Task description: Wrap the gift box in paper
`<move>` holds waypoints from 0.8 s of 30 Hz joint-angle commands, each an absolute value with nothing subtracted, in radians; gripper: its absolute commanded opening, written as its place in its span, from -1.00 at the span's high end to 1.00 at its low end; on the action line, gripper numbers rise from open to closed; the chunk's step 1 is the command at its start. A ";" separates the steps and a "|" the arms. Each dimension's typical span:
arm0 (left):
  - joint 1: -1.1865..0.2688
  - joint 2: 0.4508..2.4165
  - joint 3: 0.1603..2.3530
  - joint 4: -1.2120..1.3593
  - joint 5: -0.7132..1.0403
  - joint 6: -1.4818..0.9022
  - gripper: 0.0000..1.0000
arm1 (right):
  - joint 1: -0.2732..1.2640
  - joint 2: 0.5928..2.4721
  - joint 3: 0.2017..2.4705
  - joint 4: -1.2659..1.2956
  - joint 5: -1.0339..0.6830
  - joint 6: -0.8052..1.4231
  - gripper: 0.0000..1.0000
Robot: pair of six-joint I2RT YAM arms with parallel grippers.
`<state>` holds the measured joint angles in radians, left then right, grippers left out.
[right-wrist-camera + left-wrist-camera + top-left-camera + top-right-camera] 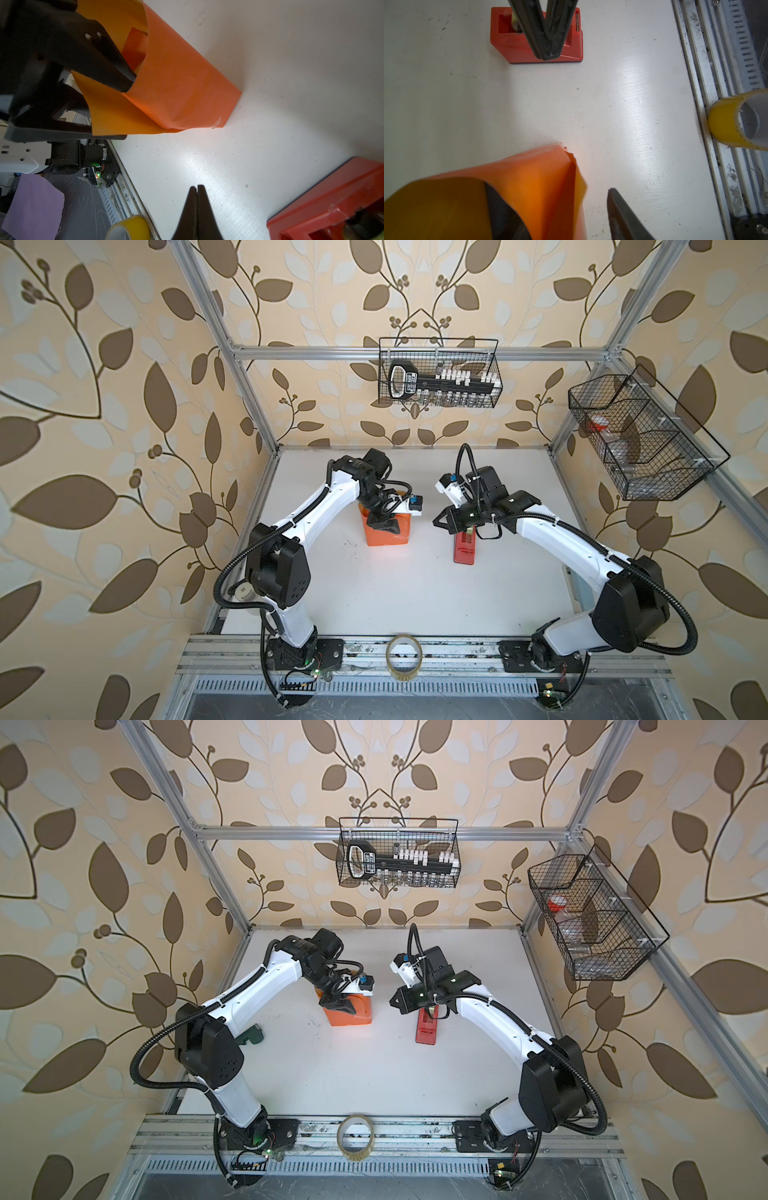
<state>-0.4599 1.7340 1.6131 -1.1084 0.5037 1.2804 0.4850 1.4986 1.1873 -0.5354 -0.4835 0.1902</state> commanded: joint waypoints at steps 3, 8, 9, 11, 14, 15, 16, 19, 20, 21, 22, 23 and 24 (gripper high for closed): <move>-0.474 1.660 1.603 -1.146 0.485 1.276 0.05 | 0.499 1.538 1.200 -0.442 -0.501 0.255 1.00; -0.475 1.645 1.585 -1.145 0.479 1.259 0.13 | 0.503 1.584 1.201 -0.350 -0.490 0.332 1.00; -0.475 1.642 1.579 -1.139 0.476 1.254 0.14 | 0.503 1.592 1.201 -0.333 -0.488 0.345 1.00; -0.475 1.637 1.566 -1.129 0.470 1.251 0.18 | 0.502 1.610 1.204 -0.300 -0.486 0.371 1.00; -0.474 1.638 1.559 -1.117 0.468 1.245 0.23 | 0.504 1.638 1.226 -0.279 -0.486 0.388 1.00; -0.474 1.639 1.556 -1.112 0.465 1.241 0.24 | 0.506 1.645 1.233 -0.274 -0.485 0.390 1.00; -0.474 1.640 1.555 -1.108 0.463 1.241 0.26 | 0.506 1.653 1.237 -0.270 -0.486 0.392 1.00; -0.475 1.638 1.546 -1.083 0.459 1.224 0.31 | 0.510 1.669 1.263 -0.253 -0.496 0.395 1.00; -0.477 1.638 1.545 -1.076 0.458 1.219 0.36 | 0.516 1.677 1.273 -0.252 -0.504 0.393 1.00; -0.476 1.637 1.545 -1.072 0.456 1.214 0.39 | 0.521 1.684 1.282 -0.254 -0.515 0.390 1.00; -0.477 1.635 1.545 -1.069 0.454 1.211 0.42 | 0.526 1.689 1.288 -0.253 -0.523 0.387 1.00; -0.477 1.635 1.544 -1.064 0.450 1.206 0.43 | 0.532 1.694 1.291 -0.249 -0.530 0.385 1.00; -0.477 1.634 1.543 -1.060 0.449 1.203 0.44 | 0.537 1.698 1.290 -0.240 -0.538 0.386 1.00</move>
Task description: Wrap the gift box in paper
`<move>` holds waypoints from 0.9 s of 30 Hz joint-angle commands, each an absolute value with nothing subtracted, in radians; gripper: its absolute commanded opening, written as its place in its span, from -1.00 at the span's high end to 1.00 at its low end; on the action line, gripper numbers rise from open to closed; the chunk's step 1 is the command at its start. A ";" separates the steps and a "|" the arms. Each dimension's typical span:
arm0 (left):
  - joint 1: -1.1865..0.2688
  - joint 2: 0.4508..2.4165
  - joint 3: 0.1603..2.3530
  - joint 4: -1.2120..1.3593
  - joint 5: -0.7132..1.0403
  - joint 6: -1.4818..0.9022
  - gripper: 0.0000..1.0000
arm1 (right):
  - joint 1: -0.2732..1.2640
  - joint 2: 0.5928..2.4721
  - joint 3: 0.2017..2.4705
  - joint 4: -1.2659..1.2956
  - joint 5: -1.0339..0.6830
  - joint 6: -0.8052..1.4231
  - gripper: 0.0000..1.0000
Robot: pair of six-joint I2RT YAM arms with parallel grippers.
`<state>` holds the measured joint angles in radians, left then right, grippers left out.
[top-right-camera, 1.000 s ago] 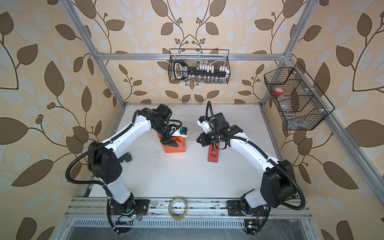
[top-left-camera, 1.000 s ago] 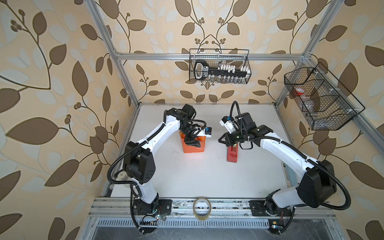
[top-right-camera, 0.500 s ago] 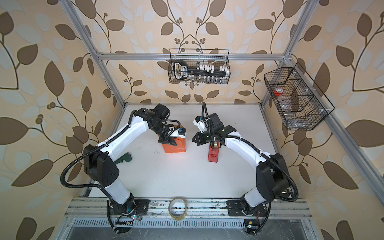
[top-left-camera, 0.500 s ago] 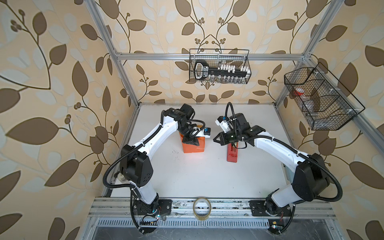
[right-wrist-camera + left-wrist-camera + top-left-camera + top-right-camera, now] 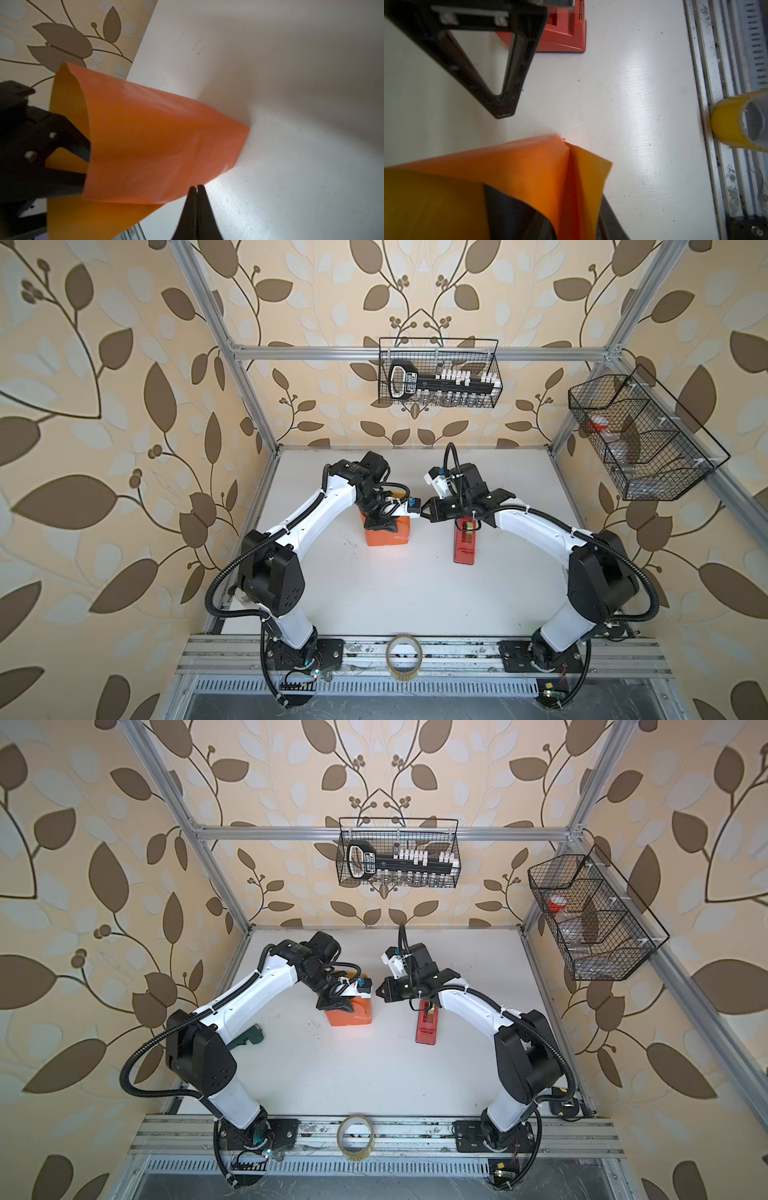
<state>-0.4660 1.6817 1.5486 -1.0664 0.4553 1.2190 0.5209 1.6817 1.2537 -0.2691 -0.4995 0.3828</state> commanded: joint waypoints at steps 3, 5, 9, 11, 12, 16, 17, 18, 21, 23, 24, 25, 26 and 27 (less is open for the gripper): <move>-0.480 1.632 1.543 -1.050 0.446 1.196 0.50 | 0.538 1.710 1.283 -0.195 -0.565 0.412 1.00; -0.481 1.632 1.540 -1.048 0.445 1.192 0.55 | 0.540 1.721 1.288 -0.183 -0.574 0.420 1.00; -0.485 1.632 1.543 -1.049 0.442 1.192 0.72 | 0.549 1.741 1.289 -0.159 -0.597 0.429 1.00; -0.486 1.631 1.542 -1.049 0.438 1.193 0.75 | 0.552 1.751 1.286 -0.146 -0.616 0.436 1.00; -0.487 1.631 1.543 -1.049 0.436 1.192 0.76 | 0.554 1.755 1.285 -0.145 -0.620 0.437 1.00; -0.488 1.628 1.546 -1.058 0.437 1.192 0.76 | 0.562 1.767 1.275 -0.141 -0.621 0.438 1.00; -0.488 1.626 1.546 -1.061 0.439 1.193 0.76 | 0.563 1.770 1.271 -0.137 -0.622 0.440 1.00; -0.491 1.625 1.546 -1.063 0.437 1.192 0.73 | 0.564 1.773 1.269 -0.132 -0.623 0.442 1.00; -0.492 1.616 1.547 -1.070 0.436 1.190 0.66 | 0.568 1.783 1.269 -0.139 -0.620 0.438 1.00; -0.493 1.611 1.555 -1.077 0.438 1.185 0.61 | 0.568 1.787 1.266 -0.147 -0.612 0.433 1.00; -0.494 1.608 1.561 -1.085 0.440 1.182 0.56 | 0.568 1.789 1.263 -0.152 -0.607 0.428 1.00; -0.494 1.606 1.569 -1.093 0.444 1.178 0.53 | 0.567 1.792 1.261 -0.159 -0.602 0.422 1.00; -0.495 1.604 1.581 -1.104 0.447 1.173 0.48 | 0.567 1.796 1.259 -0.167 -0.595 0.416 1.00; -0.497 1.601 1.594 -1.118 0.453 1.165 0.41 | 0.566 1.800 1.257 -0.172 -0.589 0.411 1.00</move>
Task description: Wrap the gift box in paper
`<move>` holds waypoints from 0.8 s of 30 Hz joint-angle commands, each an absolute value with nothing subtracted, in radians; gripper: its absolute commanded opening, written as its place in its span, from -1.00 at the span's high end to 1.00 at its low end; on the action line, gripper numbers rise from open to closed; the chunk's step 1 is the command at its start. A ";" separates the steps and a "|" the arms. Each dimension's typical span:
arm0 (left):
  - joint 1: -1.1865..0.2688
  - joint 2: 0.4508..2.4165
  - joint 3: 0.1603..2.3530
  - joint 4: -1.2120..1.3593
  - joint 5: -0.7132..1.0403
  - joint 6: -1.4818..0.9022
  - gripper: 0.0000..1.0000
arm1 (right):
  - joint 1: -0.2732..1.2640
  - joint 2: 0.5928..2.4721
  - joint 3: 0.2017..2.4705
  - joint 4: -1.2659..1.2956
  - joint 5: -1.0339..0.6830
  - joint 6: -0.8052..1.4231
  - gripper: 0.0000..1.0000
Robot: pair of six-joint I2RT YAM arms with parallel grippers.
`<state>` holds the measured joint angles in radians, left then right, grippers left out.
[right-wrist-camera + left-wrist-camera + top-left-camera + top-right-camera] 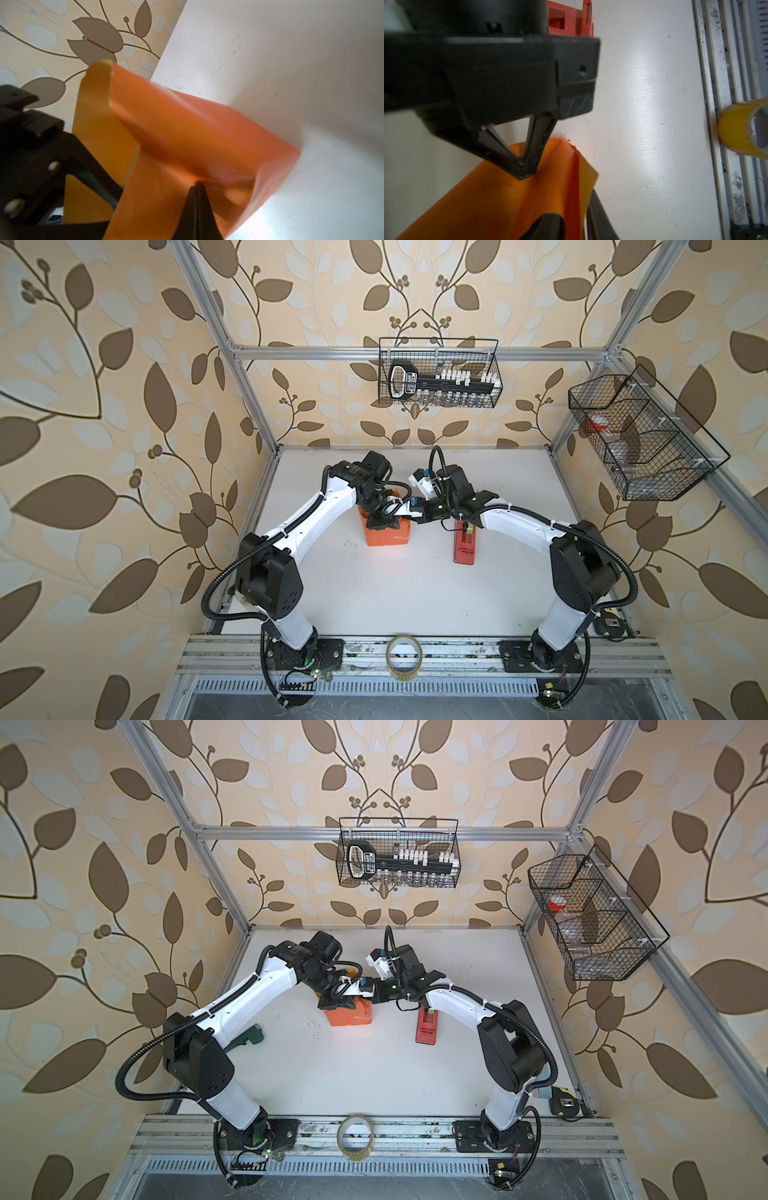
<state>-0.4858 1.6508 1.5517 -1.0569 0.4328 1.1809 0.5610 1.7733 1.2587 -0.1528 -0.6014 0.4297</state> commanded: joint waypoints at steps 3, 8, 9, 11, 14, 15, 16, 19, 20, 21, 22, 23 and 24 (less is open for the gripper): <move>-0.499 1.592 1.654 -1.158 0.464 1.125 0.12 | 0.560 1.811 1.246 -0.176 -0.576 0.402 1.00; -0.490 1.569 1.825 -1.238 0.442 0.967 -0.15 | 0.550 1.814 1.221 -0.200 -0.553 0.388 1.00; -0.480 1.558 1.855 -1.244 0.443 0.927 -0.20 | 0.547 1.818 1.223 -0.201 -0.552 0.387 1.00; -0.438 1.525 1.891 -1.219 0.432 0.824 -0.30 | 0.544 1.818 1.221 -0.205 -0.553 0.384 1.00; -0.284 1.460 1.893 -1.154 0.484 0.626 -0.43 | 0.533 1.816 1.223 -0.208 -0.557 0.383 1.00; -0.233 1.431 1.866 -1.121 0.474 0.554 -0.44 | 0.531 1.814 1.223 -0.208 -0.557 0.383 1.00; -0.203 1.393 1.830 -1.090 0.442 0.497 -0.43 | 0.529 1.814 1.222 -0.207 -0.560 0.385 1.00; -0.125 1.314 1.673 -1.038 0.341 0.388 -0.42 | 0.531 1.817 1.227 -0.205 -0.564 0.388 1.00; -0.100 1.295 1.617 -1.020 0.304 0.348 -0.34 | 0.534 1.820 1.229 -0.201 -0.568 0.389 1.00; -0.081 1.286 1.572 -1.004 0.278 0.310 -0.28 | 0.538 1.823 1.230 -0.200 -0.573 0.390 1.00; -0.067 1.280 1.519 -0.991 0.258 0.276 -0.23 | 0.541 1.827 1.233 -0.198 -0.576 0.388 1.00; -0.063 1.278 1.471 -0.980 0.255 0.261 -0.12 | 0.547 1.831 1.236 -0.200 -0.577 0.385 1.00; -0.062 1.279 1.424 -0.960 0.273 0.243 -0.03 | 0.550 1.834 1.238 -0.200 -0.578 0.385 1.00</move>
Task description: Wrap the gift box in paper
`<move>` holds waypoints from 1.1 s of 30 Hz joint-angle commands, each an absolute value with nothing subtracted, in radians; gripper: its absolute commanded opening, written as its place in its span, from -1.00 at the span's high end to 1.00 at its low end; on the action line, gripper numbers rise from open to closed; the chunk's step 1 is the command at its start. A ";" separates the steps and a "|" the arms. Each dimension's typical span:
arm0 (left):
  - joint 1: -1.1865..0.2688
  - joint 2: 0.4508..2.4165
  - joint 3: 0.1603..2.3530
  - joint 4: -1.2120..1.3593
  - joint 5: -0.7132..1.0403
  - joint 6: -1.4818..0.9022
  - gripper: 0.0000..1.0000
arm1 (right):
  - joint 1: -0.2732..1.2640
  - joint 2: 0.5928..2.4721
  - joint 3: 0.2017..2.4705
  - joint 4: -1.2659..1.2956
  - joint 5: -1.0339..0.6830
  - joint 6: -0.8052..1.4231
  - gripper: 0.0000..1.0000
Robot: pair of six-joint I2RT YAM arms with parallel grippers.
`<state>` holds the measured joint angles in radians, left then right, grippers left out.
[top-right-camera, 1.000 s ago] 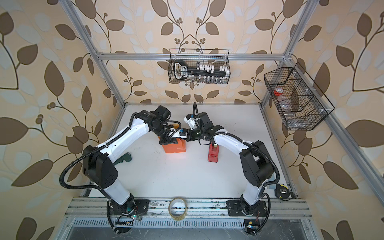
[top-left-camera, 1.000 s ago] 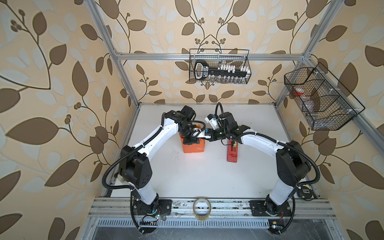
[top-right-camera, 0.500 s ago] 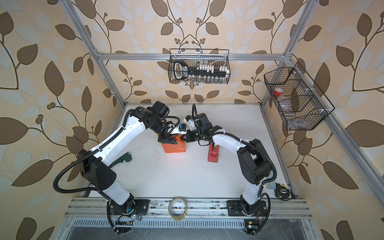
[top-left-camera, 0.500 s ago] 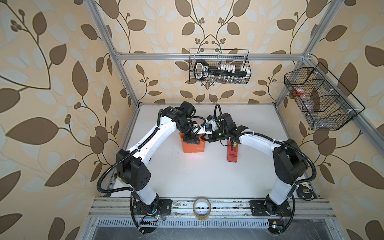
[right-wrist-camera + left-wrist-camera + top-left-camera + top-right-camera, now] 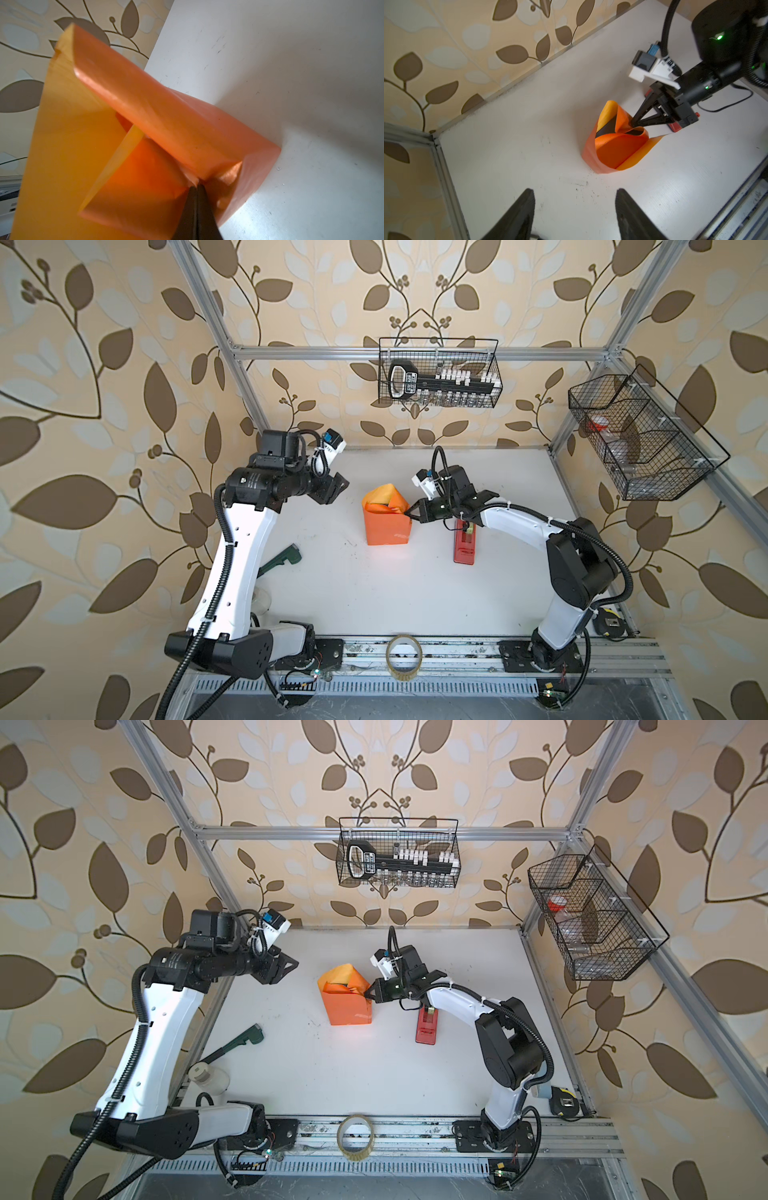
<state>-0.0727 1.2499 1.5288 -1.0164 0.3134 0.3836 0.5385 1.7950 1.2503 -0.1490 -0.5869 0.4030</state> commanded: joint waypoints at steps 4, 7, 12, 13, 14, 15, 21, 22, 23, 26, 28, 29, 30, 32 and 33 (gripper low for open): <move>-0.056 1.300 1.301 -0.863 0.367 0.154 0.63 | 0.561 1.835 1.233 -0.203 -0.575 0.385 1.00; -0.054 1.328 1.236 -0.779 0.491 0.071 1.00 | 0.561 1.833 1.229 -0.210 -0.569 0.377 1.00; -0.056 1.388 1.211 -0.665 0.605 -0.055 1.00 | 0.562 1.826 1.221 -0.217 -0.562 0.374 1.00; -0.055 1.402 1.213 -0.656 0.628 -0.070 1.00 | 0.560 1.825 1.221 -0.219 -0.562 0.370 1.00; -0.057 1.413 1.209 -0.638 0.652 -0.086 1.00 | 0.559 1.826 1.223 -0.220 -0.559 0.368 1.00; -0.058 1.422 1.205 -0.622 0.681 -0.104 1.00 | 0.558 1.827 1.221 -0.222 -0.557 0.368 1.00; -0.091 1.467 1.169 -0.579 0.730 -0.146 1.00 | 0.551 1.827 1.221 -0.229 -0.554 0.360 1.00; -0.096 1.472 1.160 -0.568 0.731 -0.160 1.00 | 0.549 1.828 1.222 -0.228 -0.553 0.362 1.00; -0.101 1.472 1.150 -0.558 0.734 -0.174 1.00 | 0.549 1.829 1.221 -0.226 -0.553 0.365 1.00; -0.119 1.468 1.131 -0.559 0.735 -0.187 1.00 | 0.553 1.824 1.219 -0.220 -0.556 0.371 1.00; -0.123 1.461 1.104 -0.543 0.735 -0.204 1.00 | 0.555 1.826 1.221 -0.222 -0.552 0.367 1.00; -0.123 1.457 1.091 -0.533 0.730 -0.214 1.00 | 0.557 1.828 1.221 -0.222 -0.552 0.368 1.00; -0.123 1.455 1.085 -0.531 0.723 -0.220 1.00 | 0.555 1.830 1.220 -0.220 -0.551 0.371 1.00; -0.123 1.448 1.086 -0.541 0.702 -0.224 1.00 | 0.558 1.829 1.215 -0.214 -0.553 0.379 1.00; -0.123 1.447 1.088 -0.542 0.700 -0.224 1.00 | 0.560 1.827 1.211 -0.209 -0.553 0.378 1.00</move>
<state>-0.1184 1.4765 1.0889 -0.5568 0.6994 -0.1989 0.5503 1.7966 1.2491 -0.1448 -0.5838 0.3847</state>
